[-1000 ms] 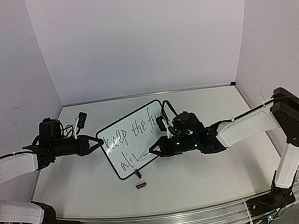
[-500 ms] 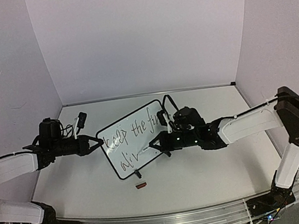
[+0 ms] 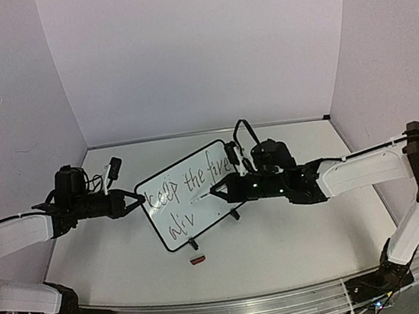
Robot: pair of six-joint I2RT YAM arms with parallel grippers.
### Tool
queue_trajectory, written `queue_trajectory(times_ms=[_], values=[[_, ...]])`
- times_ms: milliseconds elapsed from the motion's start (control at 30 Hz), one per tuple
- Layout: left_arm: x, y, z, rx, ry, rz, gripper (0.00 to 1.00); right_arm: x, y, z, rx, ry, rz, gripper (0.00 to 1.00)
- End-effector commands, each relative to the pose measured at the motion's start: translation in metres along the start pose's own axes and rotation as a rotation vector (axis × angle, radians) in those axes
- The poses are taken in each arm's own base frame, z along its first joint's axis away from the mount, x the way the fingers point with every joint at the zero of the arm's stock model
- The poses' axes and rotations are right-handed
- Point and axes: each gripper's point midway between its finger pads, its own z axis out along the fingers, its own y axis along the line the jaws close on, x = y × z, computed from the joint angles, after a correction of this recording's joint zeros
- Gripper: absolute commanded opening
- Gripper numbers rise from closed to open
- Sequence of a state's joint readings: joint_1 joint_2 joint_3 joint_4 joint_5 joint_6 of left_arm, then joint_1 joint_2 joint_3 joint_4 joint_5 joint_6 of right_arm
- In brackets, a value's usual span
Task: Write a sentence on the whiteboard
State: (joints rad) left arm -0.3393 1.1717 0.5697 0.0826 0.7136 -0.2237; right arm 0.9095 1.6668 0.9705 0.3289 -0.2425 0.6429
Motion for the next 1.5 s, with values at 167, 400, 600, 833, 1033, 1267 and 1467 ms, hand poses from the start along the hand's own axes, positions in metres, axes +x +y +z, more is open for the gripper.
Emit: queue_trajectory(times_ms=[167,400,600,833,1033,1267,1467], values=[[-0.017,0.008,-0.003,-0.062,-0.039,0.063,0.0,-0.004,0.002,-0.006,-0.026,-0.016,-0.001,0.0],[-0.018,0.007,-0.004,-0.061,-0.04,0.063,0.0,0.011,-0.007,0.007,-0.025,0.03,0.017,0.0],[-0.018,0.007,-0.004,-0.061,-0.039,0.064,0.0,0.014,-0.017,0.011,0.002,0.035,0.033,0.0],[-0.017,0.008,-0.003,-0.063,-0.038,0.064,0.0,0.016,-0.029,0.014,0.031,0.035,0.048,0.0],[-0.017,0.008,-0.003,-0.063,-0.036,0.064,0.0,0.013,-0.033,0.014,0.04,0.028,0.056,0.0],[-0.017,0.009,-0.002,-0.063,-0.034,0.063,0.0,0.003,-0.031,0.006,0.041,-0.001,0.055,0.0],[-0.018,0.009,-0.003,-0.065,-0.037,0.064,0.0,-0.005,-0.029,0.001,0.037,-0.022,0.051,0.0]])
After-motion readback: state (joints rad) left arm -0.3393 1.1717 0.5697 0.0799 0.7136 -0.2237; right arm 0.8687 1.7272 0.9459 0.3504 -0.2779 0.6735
